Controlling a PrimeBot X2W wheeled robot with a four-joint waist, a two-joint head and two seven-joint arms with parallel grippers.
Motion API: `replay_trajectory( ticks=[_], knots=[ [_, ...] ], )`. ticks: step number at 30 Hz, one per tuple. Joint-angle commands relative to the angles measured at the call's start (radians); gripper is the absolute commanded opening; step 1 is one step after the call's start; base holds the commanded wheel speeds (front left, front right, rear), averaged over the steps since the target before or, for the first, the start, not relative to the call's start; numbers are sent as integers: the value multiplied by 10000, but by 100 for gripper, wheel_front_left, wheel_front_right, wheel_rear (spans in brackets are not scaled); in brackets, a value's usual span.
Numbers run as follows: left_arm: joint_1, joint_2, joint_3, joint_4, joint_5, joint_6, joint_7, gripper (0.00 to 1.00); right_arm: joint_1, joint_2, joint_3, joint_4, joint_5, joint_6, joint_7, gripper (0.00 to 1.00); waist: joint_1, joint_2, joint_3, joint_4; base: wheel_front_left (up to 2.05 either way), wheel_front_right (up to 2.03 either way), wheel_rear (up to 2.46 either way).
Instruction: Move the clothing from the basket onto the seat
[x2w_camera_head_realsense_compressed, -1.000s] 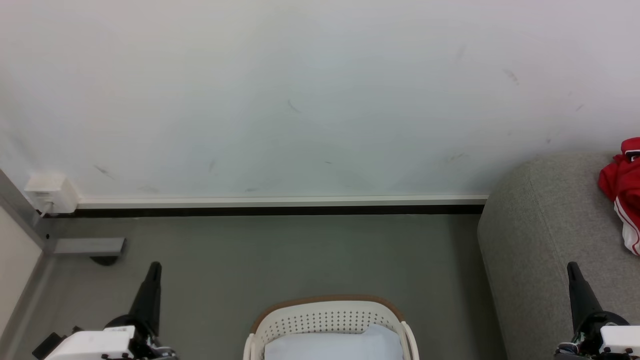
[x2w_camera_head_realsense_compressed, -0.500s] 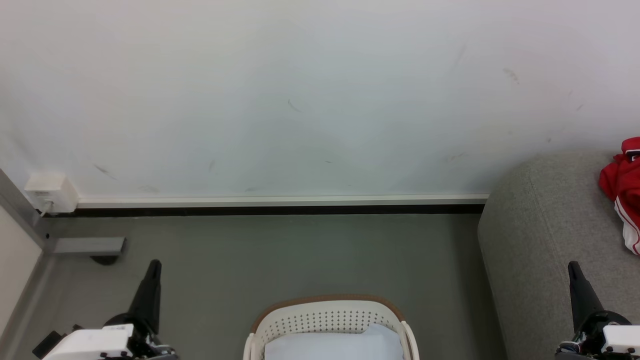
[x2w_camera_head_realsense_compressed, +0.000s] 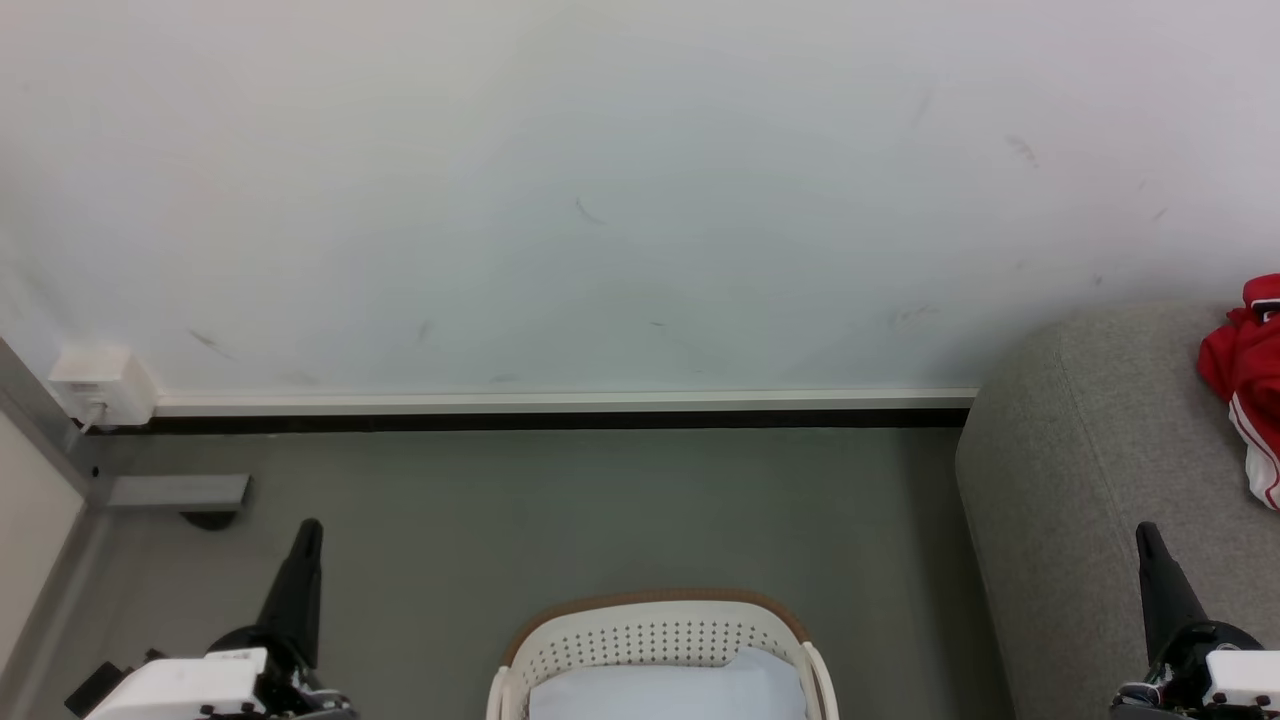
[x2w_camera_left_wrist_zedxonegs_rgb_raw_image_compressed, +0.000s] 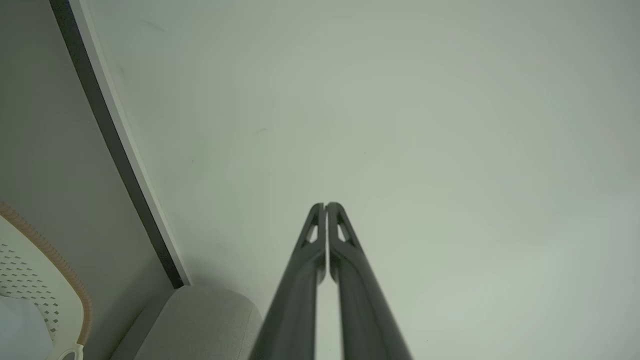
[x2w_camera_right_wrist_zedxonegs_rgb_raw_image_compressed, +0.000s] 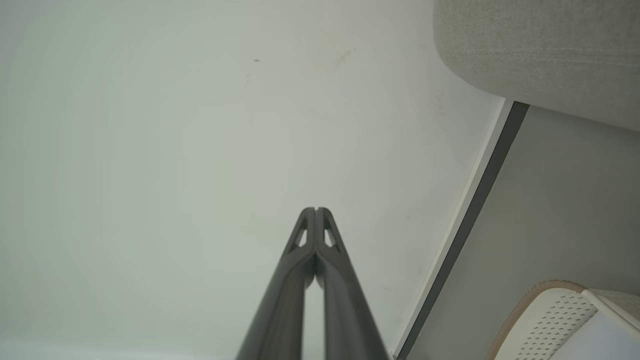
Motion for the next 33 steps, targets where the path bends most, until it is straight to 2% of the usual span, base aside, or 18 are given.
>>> replay_trajectory(
  ticks=[1,33],
  knots=[
    [-73,17,36,-21,-141,-47,41,0,-91,-71,9,-34,35,-21,-10,0,1,-1,0,0,0,0,0],
    [-73,17,34,-20,-141,-47,41,0,-79,-131,93,-40,125,-21,-80,0,1,-1,0,0,0,0,0]
  ],
)
